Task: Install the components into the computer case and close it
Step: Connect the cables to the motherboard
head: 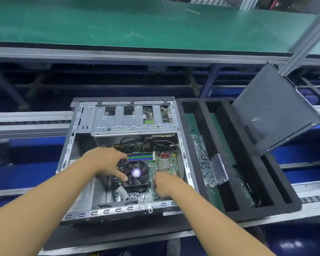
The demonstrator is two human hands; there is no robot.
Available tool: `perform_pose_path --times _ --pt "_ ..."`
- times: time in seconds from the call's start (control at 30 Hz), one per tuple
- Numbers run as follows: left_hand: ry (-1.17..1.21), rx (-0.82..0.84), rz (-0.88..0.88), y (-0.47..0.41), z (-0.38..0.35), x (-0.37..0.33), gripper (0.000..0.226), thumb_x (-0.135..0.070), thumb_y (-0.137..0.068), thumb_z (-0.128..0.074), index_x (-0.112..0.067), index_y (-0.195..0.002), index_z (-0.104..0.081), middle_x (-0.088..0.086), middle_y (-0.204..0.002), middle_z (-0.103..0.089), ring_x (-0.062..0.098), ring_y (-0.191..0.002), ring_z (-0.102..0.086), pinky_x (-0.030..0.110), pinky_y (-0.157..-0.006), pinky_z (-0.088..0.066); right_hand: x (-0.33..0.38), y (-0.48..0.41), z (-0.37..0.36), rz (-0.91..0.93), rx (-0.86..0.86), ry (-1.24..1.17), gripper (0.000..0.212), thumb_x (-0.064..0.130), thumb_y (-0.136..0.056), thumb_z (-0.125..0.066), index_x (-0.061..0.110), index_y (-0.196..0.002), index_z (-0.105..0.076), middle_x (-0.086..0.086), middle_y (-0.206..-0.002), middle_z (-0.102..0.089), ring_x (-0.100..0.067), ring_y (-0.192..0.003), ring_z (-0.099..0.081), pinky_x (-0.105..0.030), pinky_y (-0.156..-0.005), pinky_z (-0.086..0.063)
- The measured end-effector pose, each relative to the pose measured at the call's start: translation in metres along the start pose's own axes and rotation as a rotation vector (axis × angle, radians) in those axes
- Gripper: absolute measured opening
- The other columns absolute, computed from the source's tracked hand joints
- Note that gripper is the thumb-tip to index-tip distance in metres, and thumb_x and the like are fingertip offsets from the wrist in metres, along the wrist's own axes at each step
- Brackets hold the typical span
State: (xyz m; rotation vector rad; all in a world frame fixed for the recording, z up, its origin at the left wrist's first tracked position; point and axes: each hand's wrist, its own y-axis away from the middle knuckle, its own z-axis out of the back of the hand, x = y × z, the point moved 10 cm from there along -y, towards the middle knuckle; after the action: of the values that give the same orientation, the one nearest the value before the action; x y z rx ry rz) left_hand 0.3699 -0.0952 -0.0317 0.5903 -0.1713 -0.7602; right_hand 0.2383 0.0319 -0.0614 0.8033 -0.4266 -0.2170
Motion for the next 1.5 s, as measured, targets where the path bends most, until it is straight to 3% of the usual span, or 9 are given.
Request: perform_pose_path --times 0.1,0.23,0.33,0.5,0.8,1.17,1.3,1.4,1.5 --pt "-0.004 -0.025 -0.016 -0.002 0.000 0.001 0.099 -0.100 -0.043 -0.044 -0.050 -0.129 -0.045 -0.017 -0.124 -0.060 0.013 -0.109 -0.059 0.033 -0.083 -0.048 0.003 -0.001 -0.010 0.011 0.083 0.099 0.038 -0.006 -0.095 -0.053 -0.006 -0.133 -0.054 -0.018 -0.117 -0.062 -0.035 -0.112 -0.066 -0.041 -0.095 -0.057" --pt "0.063 -0.249 -0.045 0.005 0.021 0.000 0.094 -0.103 -0.057 -0.028 -0.046 -0.128 -0.051 -0.025 -0.125 -0.057 0.003 -0.112 -0.056 0.028 -0.091 -0.046 0.003 -0.001 0.005 0.009 -0.051 0.126 0.070 -0.010 -0.091 -0.057 0.000 -0.155 -0.028 -0.021 -0.137 -0.057 -0.038 -0.119 -0.062 -0.047 -0.098 -0.055" --pt "0.016 -0.361 -0.047 0.015 0.037 -0.007 0.079 -0.092 -0.073 -0.019 -0.042 -0.120 -0.058 -0.026 -0.118 -0.058 0.002 -0.110 -0.054 0.027 -0.090 -0.044 0.012 0.008 0.028 0.107 -0.207 0.140 0.048 -0.009 -0.092 -0.058 0.001 -0.138 -0.047 -0.018 -0.129 -0.060 -0.036 -0.115 -0.064 -0.045 -0.094 -0.056" --pt "0.089 -0.665 0.168 0.042 0.068 -0.020 0.046 -0.059 -0.097 -0.030 -0.029 -0.083 -0.062 -0.007 -0.066 -0.064 0.022 -0.073 -0.065 0.033 -0.058 -0.046 0.036 0.038 0.070 0.420 -0.424 0.219 0.040 -0.006 -0.090 -0.061 0.003 -0.129 -0.055 -0.018 -0.123 -0.056 -0.035 -0.116 -0.053 -0.046 -0.093 -0.049" --pt "0.435 -0.630 0.160 0.000 0.114 -0.128 0.017 -0.027 -0.096 -0.045 -0.038 -0.091 -0.056 -0.014 -0.064 -0.058 0.013 -0.064 -0.053 0.029 -0.053 -0.035 -0.007 0.073 0.117 0.587 -0.643 0.118 0.027 -0.005 -0.085 -0.062 -0.001 -0.111 -0.064 -0.018 -0.123 -0.051 -0.035 -0.109 -0.043 -0.043 -0.094 -0.039" --pt "0.633 -0.636 -0.128 -0.057 0.140 -0.254 0.047 0.006 -0.081 -0.046 -0.032 -0.099 -0.068 -0.015 -0.094 -0.066 0.008 -0.092 -0.060 0.027 -0.082 -0.047 -0.171 0.083 0.148 0.238 -0.611 -0.320 0.031 -0.001 -0.094 -0.044 0.021 -0.106 -0.062 -0.005 -0.119 -0.061 -0.030 -0.105 -0.059 -0.038 -0.078 -0.046" --pt "0.705 -0.430 -0.141 -0.103 0.112 -0.315 0.039 -0.005 -0.092 -0.046 -0.027 -0.119 -0.066 -0.009 -0.118 -0.063 0.009 -0.102 -0.058 0.026 -0.091 -0.046 -0.265 0.078 0.140 -0.046 -0.595 -0.454 0.025 0.006 -0.097 -0.049 0.022 -0.109 -0.064 -0.005 -0.119 -0.066 -0.030 -0.104 -0.063 -0.035 -0.085 -0.052" --pt "0.865 -0.175 -0.059 -0.135 0.071 -0.359 0.037 -0.012 -0.099 -0.044 -0.025 -0.129 -0.060 -0.004 -0.126 -0.061 0.020 -0.086 -0.064 0.030 -0.071 -0.052 -0.329 0.069 0.118 -0.232 -0.513 -0.494 0.028 0.005 -0.097 -0.049 0.013 -0.121 -0.062 -0.011 -0.128 -0.063 -0.032 -0.112 -0.063 -0.037 -0.093 -0.053" --pt "0.975 -0.081 0.011 -0.151 0.045 -0.383 0.034 -0.009 -0.098 -0.045 -0.019 -0.124 -0.064 0.002 -0.123 -0.066 0.033 -0.107 -0.062 0.036 -0.087 -0.051 -0.372 0.054 0.088 -0.363 -0.381 -0.472 0.032 0.008 -0.098 -0.053 0.008 -0.130 -0.057 -0.015 -0.134 -0.060 -0.034 -0.117 -0.062 -0.037 -0.095 -0.052"
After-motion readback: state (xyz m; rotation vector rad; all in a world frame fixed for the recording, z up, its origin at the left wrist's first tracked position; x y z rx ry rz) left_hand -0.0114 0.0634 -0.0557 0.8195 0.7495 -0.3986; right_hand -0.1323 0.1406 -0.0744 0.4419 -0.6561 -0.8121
